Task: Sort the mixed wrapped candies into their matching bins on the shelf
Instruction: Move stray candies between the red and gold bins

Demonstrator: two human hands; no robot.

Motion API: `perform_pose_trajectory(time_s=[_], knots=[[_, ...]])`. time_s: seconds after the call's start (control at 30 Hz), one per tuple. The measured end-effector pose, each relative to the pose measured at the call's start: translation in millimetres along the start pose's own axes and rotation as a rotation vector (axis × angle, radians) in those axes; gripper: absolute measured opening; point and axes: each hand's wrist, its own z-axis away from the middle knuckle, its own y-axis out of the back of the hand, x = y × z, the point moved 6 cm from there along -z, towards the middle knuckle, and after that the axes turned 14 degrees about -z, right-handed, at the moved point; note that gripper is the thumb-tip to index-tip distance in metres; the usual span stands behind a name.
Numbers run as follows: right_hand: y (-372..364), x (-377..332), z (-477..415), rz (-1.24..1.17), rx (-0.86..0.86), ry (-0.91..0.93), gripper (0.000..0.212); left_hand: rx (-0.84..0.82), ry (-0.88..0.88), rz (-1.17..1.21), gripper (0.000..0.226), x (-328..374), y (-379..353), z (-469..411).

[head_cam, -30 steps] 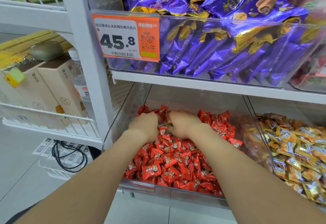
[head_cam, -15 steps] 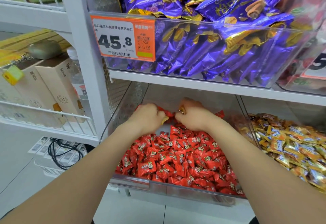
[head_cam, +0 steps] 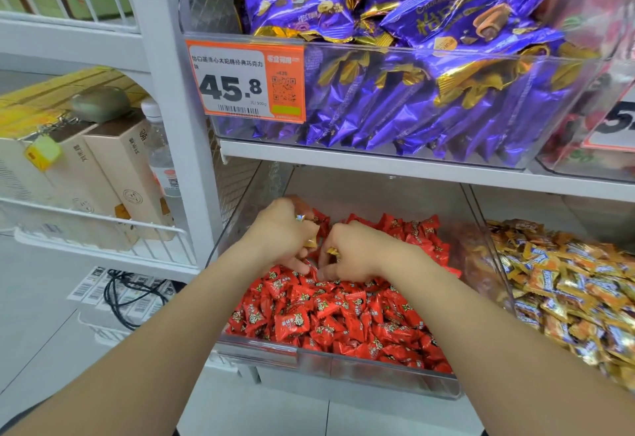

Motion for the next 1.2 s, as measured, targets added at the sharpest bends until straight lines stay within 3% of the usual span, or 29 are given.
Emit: perform_pose_trajectory(time_s=[0.13,0.3,0.43,0.6,0.73,0.83,0.97,1.1,1.2], knots=[[13,17,2,0.138,0.036,-0.067,0.035,0.079,-0.108,-0.41,0.026,1,3,-5],[24,26,3,0.235,0.174,-0.065,0.032,0.034,-0.165,-0.771,0.046,-7,-13,-10],[20,17,4,0.112,0.09,-0.001,0.037,0.008,-0.153,-0.839,0.051,-10,-17,-17],[11,15,5,0.074,-0.001,0.003,0.042,-0.149,-0.218,-0.913,0.01,-8,-20,-17],[9,14,3,0.078,-0.024,0.001,0.032,-0.286,-0.232,-1.033,0.045,-18,-21,-17],[7,12,4,0.15,-0.031,-0.004,0.04,-0.393,-0.256,-1.101,0.065,-25,-24,-15],[-2,6,2,0.281,0.027,0.045,0.042,-0.386,-0.304,-1.116,0.056,-24,-29,-16],[-1,10,3,0.174,0.079,0.068,0.017,-0.302,-0.316,-1.172,0.033,-24,-37,-15],[20,16,10,0.085,0.137,0.026,0.032,-0.258,-0.337,-1.132,0.028,-19,-37,-14]])
